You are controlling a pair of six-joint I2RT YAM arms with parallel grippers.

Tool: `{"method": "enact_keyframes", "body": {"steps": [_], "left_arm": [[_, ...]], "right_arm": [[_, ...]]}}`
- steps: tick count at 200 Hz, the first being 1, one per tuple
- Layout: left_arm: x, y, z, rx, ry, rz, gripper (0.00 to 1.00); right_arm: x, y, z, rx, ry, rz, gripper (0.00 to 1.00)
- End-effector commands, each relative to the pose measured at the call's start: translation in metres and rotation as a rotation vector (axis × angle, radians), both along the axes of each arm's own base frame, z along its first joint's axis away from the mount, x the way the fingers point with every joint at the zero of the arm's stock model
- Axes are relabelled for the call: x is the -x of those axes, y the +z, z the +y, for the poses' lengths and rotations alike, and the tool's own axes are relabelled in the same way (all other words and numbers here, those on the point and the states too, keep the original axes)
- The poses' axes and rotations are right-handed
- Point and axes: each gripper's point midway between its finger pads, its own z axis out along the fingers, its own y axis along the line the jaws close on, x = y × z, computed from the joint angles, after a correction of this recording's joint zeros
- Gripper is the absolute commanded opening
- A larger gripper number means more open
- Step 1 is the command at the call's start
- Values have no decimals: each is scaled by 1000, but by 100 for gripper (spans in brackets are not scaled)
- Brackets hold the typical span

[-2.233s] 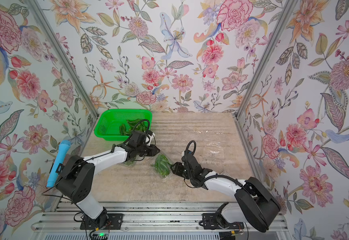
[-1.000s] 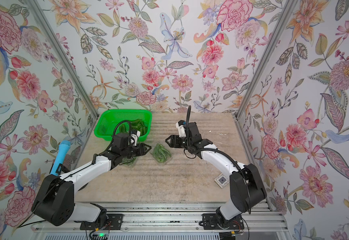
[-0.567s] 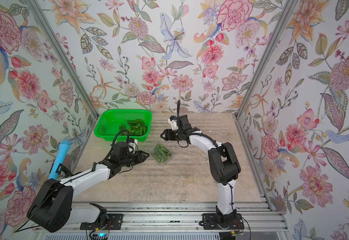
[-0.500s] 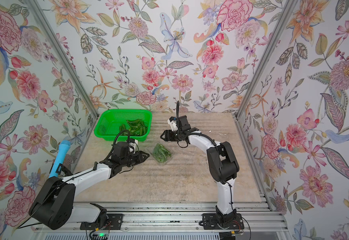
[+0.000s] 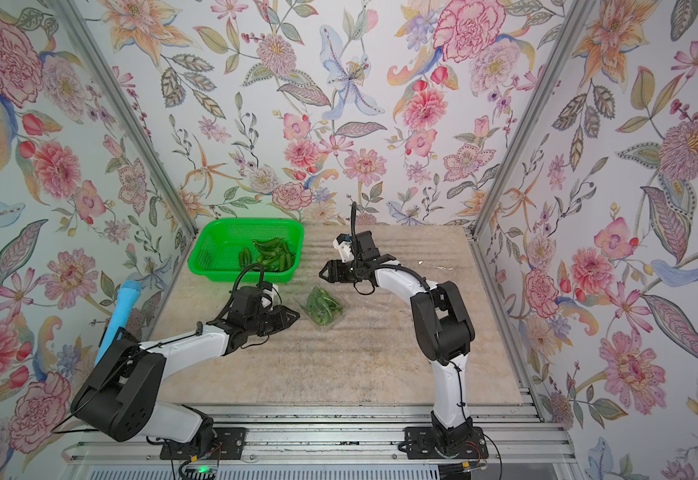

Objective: Take small green peppers out of containers
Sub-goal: Move the packing box to the center of the board.

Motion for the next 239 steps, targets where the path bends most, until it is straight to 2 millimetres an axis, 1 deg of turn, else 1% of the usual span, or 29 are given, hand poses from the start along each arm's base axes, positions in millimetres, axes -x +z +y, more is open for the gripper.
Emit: {"method": "enact_keyframes", "body": {"steps": [1,26,90,136,137,138,141,186,217,239], "left_arm": [[-5,-1,-1,5,17,-11,28],[-10,1,0,1,23,-20,29],[-18,-4,-1,13,30,-18,28],[-24,4,-2,40,35,-42,27],[-24,4,-2,40,36,-41,27],[-24,-2,-2,34,36,-27,27],[-23,-7,-2,29,36,-13,27],[-27,-14,-1,29,34,-3,26],[-30,-8,-4,64,33,-15,26],[-30,-5,-3,78,35,-17,26]], "right_arm": [[-4,-4,-1,3,16,-3,66],[-4,-6,-1,1,21,1,66],[-1,-14,-1,1,29,23,66],[0,-11,2,-10,37,24,65],[0,-12,2,-10,37,25,65],[0,-11,2,-10,37,23,65],[0,-11,2,-11,37,25,65],[3,-13,6,-17,49,34,64],[7,-14,8,-20,63,36,64],[8,-15,10,-19,67,40,64]]}}
